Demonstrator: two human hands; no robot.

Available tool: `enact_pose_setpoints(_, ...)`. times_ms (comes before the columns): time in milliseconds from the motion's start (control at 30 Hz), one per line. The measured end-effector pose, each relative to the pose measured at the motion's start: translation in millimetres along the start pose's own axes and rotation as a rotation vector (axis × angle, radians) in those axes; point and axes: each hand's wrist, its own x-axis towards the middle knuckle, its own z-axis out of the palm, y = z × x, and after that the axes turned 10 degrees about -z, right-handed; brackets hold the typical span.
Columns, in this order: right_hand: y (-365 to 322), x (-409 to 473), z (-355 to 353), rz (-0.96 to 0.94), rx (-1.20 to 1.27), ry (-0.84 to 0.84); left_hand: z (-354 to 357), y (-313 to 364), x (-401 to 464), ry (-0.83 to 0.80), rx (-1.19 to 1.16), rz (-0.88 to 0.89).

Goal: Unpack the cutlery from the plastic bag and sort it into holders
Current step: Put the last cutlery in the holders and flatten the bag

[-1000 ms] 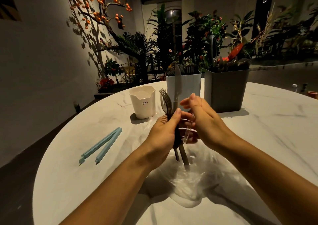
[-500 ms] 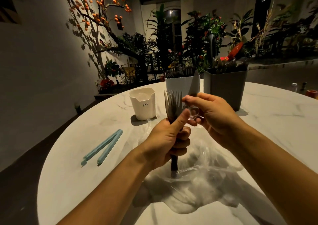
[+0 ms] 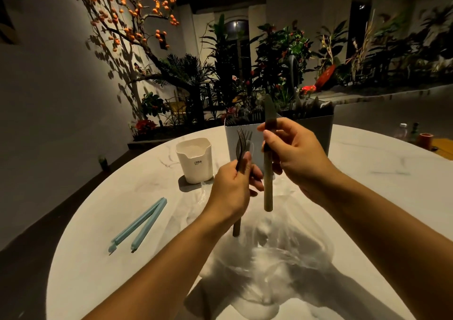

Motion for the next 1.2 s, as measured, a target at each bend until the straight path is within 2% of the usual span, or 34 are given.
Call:
enact_pose_setpoints(100,-6.6,5.3,-6.2,-0.003,-0.061,-0.061,3.4,14.1,5.1,-0.046,-0.091,-0.023)
enact_pose_setpoints(200,-15.0,13.2,-14.5,0.025,-0.097,-0.097,7.3,29.7,9.8,-0.027,-0.088,0.008)
enact_pose_setpoints(400,-36.4,34.3,-37.5,-0.08,-0.187,-0.068,21.3,66.1,30.4,-0.045,-0.138,0.05)
enact_pose_setpoints(600,-45.1,70.6,-64.6,-0.074,-0.276,-0.033,38.6,97.3,65.2,-0.128,-0.062,0.08)
enact_pose_setpoints(900,-42.7,121.2,-94.5,-0.089,-0.351,-0.005,51.6,123.9,105.1,-0.158,-0.073,0.105)
enact_pose_setpoints(1033,-46.8,145.6,-102.1,-0.113,-0.322,0.026,56.7,138.6,120.9,-0.146,-0.099,0.128)
enact_pose_setpoints(1200,-37.3,174.3,-107.9,-0.195,-0.498,0.019,59.2,146.2,146.3,-0.093,-0.09,0.135)
